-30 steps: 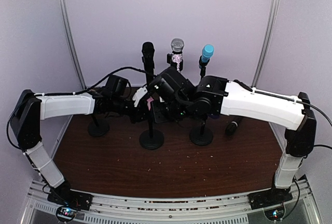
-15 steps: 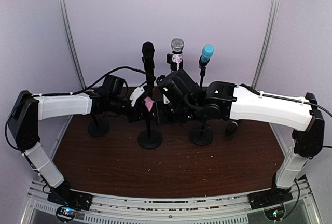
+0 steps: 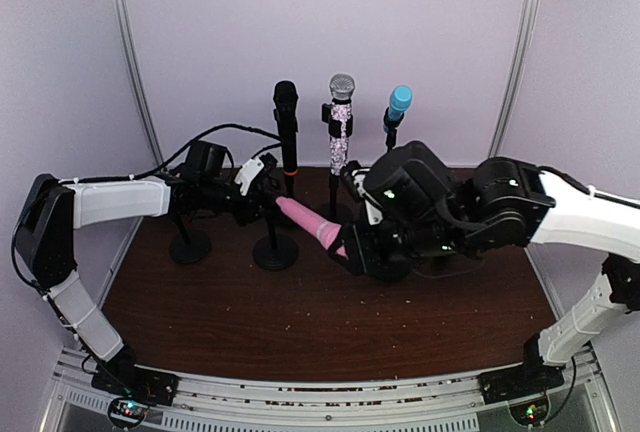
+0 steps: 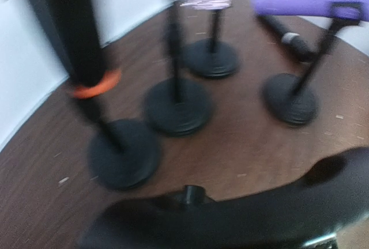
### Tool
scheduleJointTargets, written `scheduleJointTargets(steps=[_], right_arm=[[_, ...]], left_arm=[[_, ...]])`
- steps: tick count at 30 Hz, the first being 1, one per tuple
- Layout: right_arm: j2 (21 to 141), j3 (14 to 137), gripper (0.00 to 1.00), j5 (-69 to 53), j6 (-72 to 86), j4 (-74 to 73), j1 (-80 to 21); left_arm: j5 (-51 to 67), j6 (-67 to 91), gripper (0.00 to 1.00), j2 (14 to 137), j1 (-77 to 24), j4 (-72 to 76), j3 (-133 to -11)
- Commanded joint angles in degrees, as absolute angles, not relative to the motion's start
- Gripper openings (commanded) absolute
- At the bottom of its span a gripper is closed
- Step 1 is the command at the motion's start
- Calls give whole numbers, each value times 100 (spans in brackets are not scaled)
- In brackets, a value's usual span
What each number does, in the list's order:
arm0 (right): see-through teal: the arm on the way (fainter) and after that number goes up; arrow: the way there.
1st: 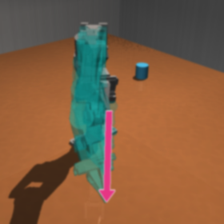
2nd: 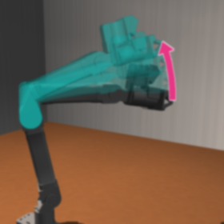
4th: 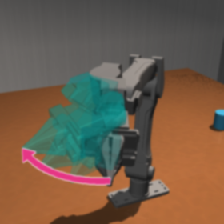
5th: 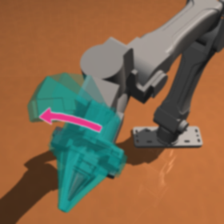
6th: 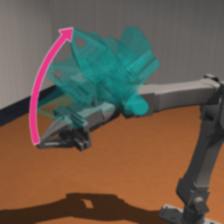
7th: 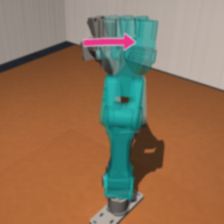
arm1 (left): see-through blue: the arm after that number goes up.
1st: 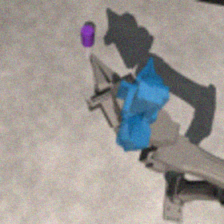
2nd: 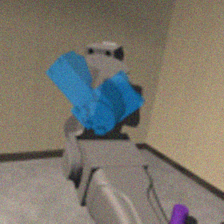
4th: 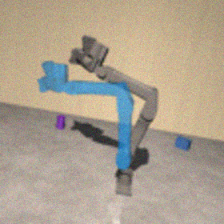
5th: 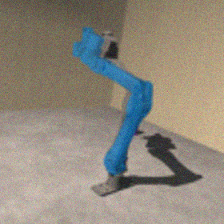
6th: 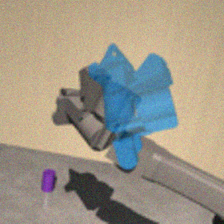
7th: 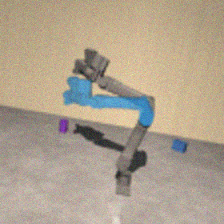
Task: Remove the microphone from the stand
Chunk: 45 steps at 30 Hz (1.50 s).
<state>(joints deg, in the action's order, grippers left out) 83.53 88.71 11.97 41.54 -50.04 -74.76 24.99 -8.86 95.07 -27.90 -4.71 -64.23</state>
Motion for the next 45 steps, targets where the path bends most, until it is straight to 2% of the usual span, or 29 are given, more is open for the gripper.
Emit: scheduleJointTargets(steps=[1, 6, 13, 16, 30, 34, 38, 45], right_arm=[[7645, 8579, 0, 1515, 4523, -5808, -7536], [6984, 8551, 0, 1984, 4536, -5735, -7528], [6536, 8927, 0, 3084, 4654, -6253, -7494], [6164, 8738, 0, 3366, 4840, -6333, -7411], [4992, 7146, 0, 3681, 6374, -7509, -7143], [4855, 6638, 0, 3449, 6234, -7357, -6401], [4936, 6018, 0, 2868, 5525, -6557, -5184], [6048, 5867, 0, 2099, 4426, -5147, -3832]], left_arm=[[1755, -920, 0, 9425, -2410, -160, -6392], [2058, -1005, 0, 9308, -2417, -366, -6407], [2495, -1329, 10, 9013, -2380, -975, -6425], [2777, -1349, 11, 8900, -2270, -1219, -6433], [2672, -1918, 3, 8349, -1731, -1547, -6057], [2428, -2152, 2, 8409, -1476, -1518, -6036], [2283, -2389, 1, 8420, -1262, -1497, -5930], [2213, -2525, 1, 8441, -825, -1468, -5780]])
